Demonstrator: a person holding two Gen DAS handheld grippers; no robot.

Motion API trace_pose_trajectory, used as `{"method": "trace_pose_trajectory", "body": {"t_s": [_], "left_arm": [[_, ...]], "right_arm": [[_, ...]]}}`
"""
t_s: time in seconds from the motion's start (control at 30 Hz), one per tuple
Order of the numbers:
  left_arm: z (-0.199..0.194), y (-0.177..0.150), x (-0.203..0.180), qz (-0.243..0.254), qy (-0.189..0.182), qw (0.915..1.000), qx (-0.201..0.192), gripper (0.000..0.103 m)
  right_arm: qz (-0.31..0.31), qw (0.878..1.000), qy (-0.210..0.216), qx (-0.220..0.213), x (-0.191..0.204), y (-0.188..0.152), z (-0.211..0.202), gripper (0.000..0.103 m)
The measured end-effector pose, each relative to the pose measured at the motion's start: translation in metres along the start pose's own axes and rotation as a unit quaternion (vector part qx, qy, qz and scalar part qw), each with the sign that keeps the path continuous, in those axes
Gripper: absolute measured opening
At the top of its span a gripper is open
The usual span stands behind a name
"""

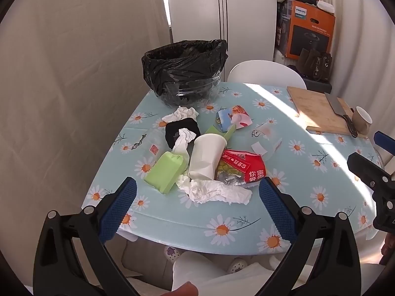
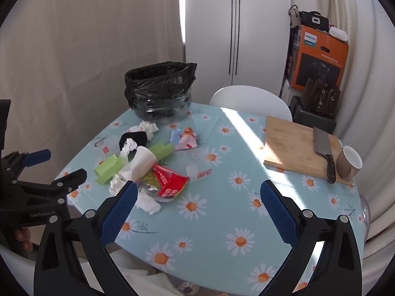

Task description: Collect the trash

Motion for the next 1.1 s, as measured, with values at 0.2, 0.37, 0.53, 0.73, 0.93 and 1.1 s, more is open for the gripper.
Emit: {"method": "trace_pose_trajectory", "body": {"t_s": [0.2, 0.37, 0.53, 0.73, 0.93, 1.1], "left_arm": [[0.001, -0.002, -0.004, 0.006, 0.002, 1.0000, 0.004, 0.097], [0.001, -0.002, -0.008, 0.011, -0.002, 0.9999, 0.004, 0.097], [-0.001, -0.001, -0.008, 0.012, -0.008, 0.9999, 0.001, 0.097], [-0.002, 0.000, -0.008, 0.011, -0.010, 0.9999, 0.003, 0.097], [0.000, -0.005, -0.003, -0.004, -0.010, 0.9999, 0.008, 0.097], [-0.002, -0.010, 0.002, -0.019, -0.010, 0.9997, 0.007, 0.097]], "right_arm": [[-0.002, 1.000, -0.001, -0.001, 0.001, 0.000, -0.002, 0.095], [0.002, 1.000, -0.005, 0.000, -0.004, 0.000, -0.003, 0.095], [0.004, 1.000, -0.005, 0.004, -0.005, 0.000, -0.002, 0.095], [0.003, 1.000, -0.004, 0.006, -0.005, -0.002, -0.002, 0.095], [0.000, 1.000, 0.000, 0.007, -0.003, -0.005, -0.002, 0.095], [-0.002, 1.000, -0.001, 0.003, -0.003, -0.004, -0.004, 0.095]]}}
Point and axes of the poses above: each gripper's, at about its wrist camera, not at the fingertips, and z roughly the way its jaws point, x to its left, y to its top, the point moved 9 cm from there along z, roughly the way its jaws point, and after that the axes turned 13 degrees about -y, right-handed, at the moved point
